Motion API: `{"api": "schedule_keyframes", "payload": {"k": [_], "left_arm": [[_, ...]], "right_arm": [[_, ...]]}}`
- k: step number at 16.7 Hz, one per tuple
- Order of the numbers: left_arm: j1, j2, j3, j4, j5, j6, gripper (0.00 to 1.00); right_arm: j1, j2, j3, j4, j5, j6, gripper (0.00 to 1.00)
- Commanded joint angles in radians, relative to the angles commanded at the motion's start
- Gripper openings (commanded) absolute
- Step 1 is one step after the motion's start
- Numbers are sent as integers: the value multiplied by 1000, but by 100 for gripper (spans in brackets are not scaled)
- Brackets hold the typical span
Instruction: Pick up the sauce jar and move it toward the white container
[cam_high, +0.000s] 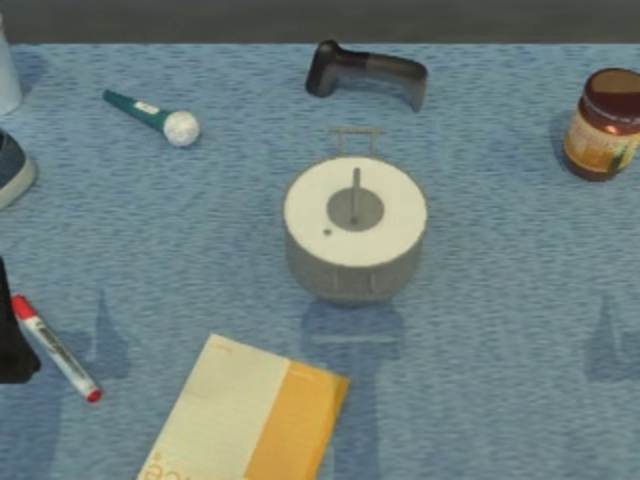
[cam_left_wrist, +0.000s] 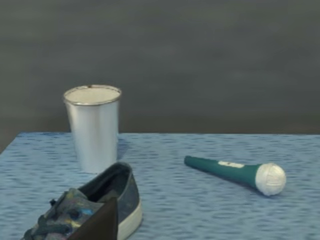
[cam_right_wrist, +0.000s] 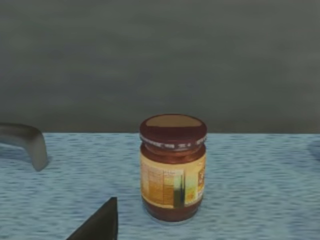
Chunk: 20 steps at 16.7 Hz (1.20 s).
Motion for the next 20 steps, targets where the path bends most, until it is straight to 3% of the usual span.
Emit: {"api": "schedule_keyframes", "payload": {"k": [5, 10, 15, 20], "left_arm": [[0, 0, 0, 0, 0, 0, 100], [0, 0, 0, 0, 0, 0, 100], [0, 0, 0, 0, 0, 0, 100], [0, 0, 0, 0, 0, 0, 100]], "right_arm": [[-2, 54, 27, -54, -1, -10, 100], [-19, 338, 215, -304, 1, -63, 100], [-46, 756, 609, -600, 0, -154, 100], [-65, 1211, 1190, -858, -15, -282, 100]]}}
